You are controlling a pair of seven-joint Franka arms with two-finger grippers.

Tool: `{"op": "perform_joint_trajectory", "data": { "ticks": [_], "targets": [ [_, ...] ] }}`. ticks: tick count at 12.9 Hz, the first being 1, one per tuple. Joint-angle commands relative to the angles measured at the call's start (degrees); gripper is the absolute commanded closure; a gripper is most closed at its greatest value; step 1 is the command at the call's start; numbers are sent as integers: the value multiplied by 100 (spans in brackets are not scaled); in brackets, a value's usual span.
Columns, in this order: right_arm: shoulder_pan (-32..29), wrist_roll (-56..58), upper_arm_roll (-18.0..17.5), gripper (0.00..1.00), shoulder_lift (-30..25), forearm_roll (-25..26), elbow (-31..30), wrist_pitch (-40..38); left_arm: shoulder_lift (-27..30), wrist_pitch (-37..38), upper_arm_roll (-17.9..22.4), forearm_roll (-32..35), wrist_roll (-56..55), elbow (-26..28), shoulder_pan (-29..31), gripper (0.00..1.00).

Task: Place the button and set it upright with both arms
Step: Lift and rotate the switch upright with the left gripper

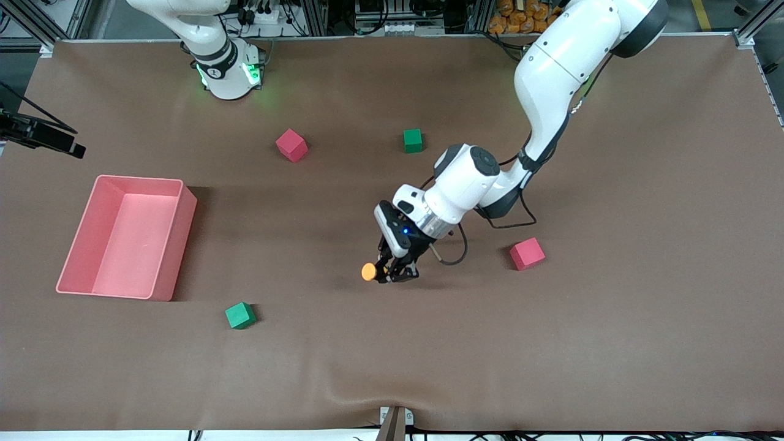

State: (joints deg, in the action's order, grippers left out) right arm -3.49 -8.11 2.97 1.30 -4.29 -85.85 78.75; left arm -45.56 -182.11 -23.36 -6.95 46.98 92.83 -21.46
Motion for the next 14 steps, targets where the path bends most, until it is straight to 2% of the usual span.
{"op": "perform_joint_trajectory", "data": {
  "ticks": [1,4,7,14],
  "targets": [
    [-37,37,-7,0,-69,-90,51,-79,224,-849,-703,-87,31,954,676,100],
    [-37,37,-7,0,-69,-90,42,-79,197,-1562,-1221,18,31,1491,1169,100],
    [-37,37,-7,0,-69,-90,51,-79,162,-2011,-1329,36,22,1790,1319,100],
    [-29,37,-7,0,-51,-90,42,-61,13,-2118,-1470,45,-637,1765,1328,100]
  ]
}}
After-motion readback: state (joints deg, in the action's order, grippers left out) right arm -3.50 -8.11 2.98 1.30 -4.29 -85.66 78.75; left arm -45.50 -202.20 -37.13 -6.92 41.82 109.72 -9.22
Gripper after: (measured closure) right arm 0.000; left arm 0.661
